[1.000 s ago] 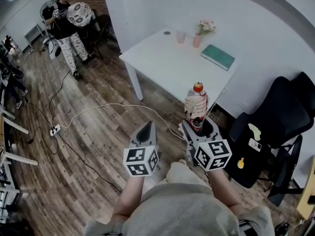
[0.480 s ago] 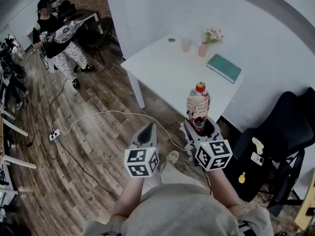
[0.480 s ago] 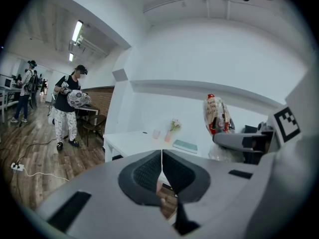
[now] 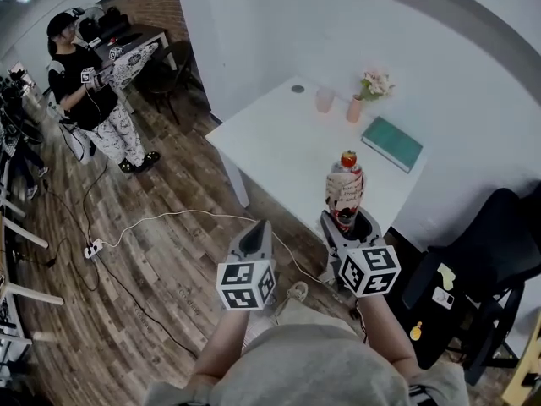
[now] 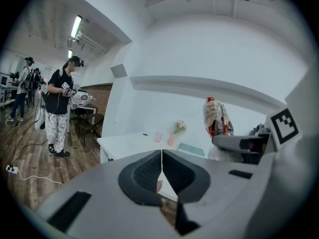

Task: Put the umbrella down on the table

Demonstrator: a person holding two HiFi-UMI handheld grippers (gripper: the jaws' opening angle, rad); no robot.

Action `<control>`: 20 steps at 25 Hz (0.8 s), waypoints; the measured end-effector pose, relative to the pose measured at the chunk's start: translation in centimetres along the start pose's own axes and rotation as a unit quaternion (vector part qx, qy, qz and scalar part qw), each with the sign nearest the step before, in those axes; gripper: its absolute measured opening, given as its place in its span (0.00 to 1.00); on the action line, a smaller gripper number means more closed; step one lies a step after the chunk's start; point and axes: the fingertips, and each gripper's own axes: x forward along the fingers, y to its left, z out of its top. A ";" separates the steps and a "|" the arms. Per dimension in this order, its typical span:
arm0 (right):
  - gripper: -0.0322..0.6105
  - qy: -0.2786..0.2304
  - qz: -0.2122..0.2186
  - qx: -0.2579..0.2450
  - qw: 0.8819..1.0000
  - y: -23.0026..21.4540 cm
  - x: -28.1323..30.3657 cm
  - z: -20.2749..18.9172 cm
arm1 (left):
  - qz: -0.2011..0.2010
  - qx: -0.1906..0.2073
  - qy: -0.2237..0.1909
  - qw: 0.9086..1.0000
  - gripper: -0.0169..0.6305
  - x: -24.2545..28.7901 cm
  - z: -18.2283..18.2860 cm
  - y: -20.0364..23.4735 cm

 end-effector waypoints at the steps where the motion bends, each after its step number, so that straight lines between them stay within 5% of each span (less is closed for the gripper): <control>1: 0.47 0.002 -0.002 0.001 1.000 -0.5 0.7 0.1 | -0.001 0.000 0.000 1.000 0.04 0.8 0.3 0.1; 20: 0.47 0.095 -0.057 0.036 0.993 -12.1 13.4 -3.5 | -0.010 0.002 0.017 1.000 0.04 13.7 3.2 2.7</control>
